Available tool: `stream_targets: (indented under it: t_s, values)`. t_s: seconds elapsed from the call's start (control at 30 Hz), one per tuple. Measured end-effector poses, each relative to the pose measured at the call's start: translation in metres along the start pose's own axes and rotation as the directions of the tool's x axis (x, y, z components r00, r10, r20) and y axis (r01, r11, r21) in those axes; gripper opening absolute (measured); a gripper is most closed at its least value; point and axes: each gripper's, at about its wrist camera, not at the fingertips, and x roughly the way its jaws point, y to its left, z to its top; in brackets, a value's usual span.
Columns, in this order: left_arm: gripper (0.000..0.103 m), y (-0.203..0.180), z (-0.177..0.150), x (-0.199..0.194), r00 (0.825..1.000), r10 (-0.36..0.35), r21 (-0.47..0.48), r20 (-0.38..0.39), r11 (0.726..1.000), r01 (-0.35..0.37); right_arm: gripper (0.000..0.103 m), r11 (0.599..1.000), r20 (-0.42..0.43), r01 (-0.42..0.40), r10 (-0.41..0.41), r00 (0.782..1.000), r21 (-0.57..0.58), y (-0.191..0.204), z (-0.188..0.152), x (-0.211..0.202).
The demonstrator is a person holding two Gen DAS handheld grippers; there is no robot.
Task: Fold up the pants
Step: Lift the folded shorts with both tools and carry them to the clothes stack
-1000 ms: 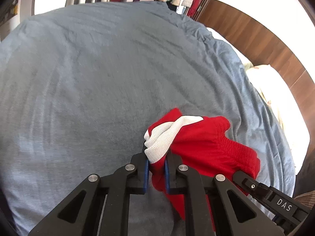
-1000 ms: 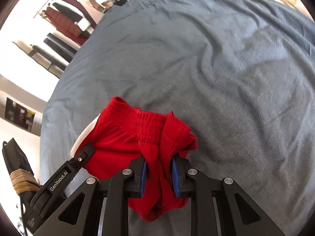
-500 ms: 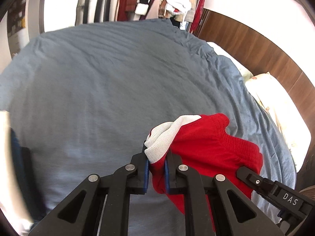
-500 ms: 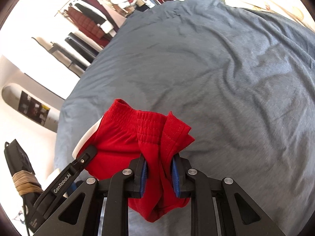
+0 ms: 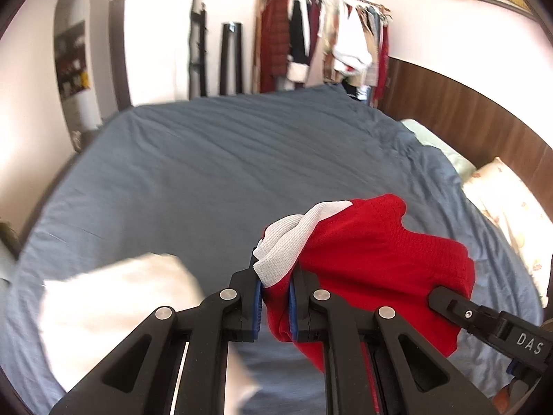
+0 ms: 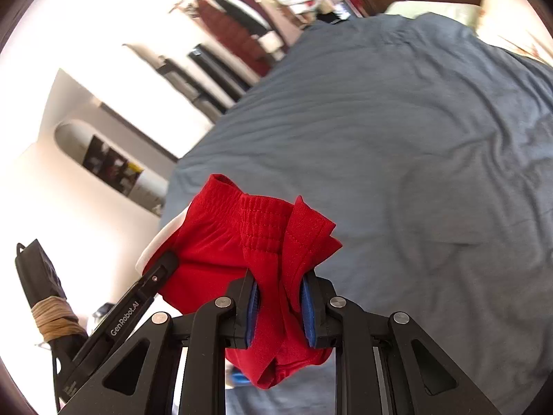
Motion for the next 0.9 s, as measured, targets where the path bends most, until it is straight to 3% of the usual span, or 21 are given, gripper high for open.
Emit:
stream_targets:
  t_s: [0.27, 0.43, 0.67, 0.9]
  values:
    - [0.013, 0.084, 0.004, -0.034, 0.991, 0.132, 0.018, 0.008, 0.991, -0.133, 0.022, 0.99, -0.042, -0.133, 0.131, 0.99, -0.036, 0.079, -0.03, 0.029]
    - [0.013, 0.126, 0.002, -0.03, 0.984, 0.171, 0.025, -0.049, 0.985, -0.17, 0.022, 0.984, -0.1, -0.178, 0.177, 0.979, 0.007, 0.1, -0.052, 0.058]
    - [0.013, 0.166, -0.018, 0.007, 0.966, 0.175, 0.025, -0.192, 0.985, -0.173, 0.022, 0.987, -0.218, -0.142, 0.156, 0.963, 0.077, 0.103, -0.09, 0.111]
    - [0.016, 0.171, -0.031, 0.032, 0.951, 0.185, 0.058, -0.247, 0.983, -0.176, 0.03, 0.993, -0.283, -0.079, 0.099, 0.954, 0.083, 0.097, -0.104, 0.142]
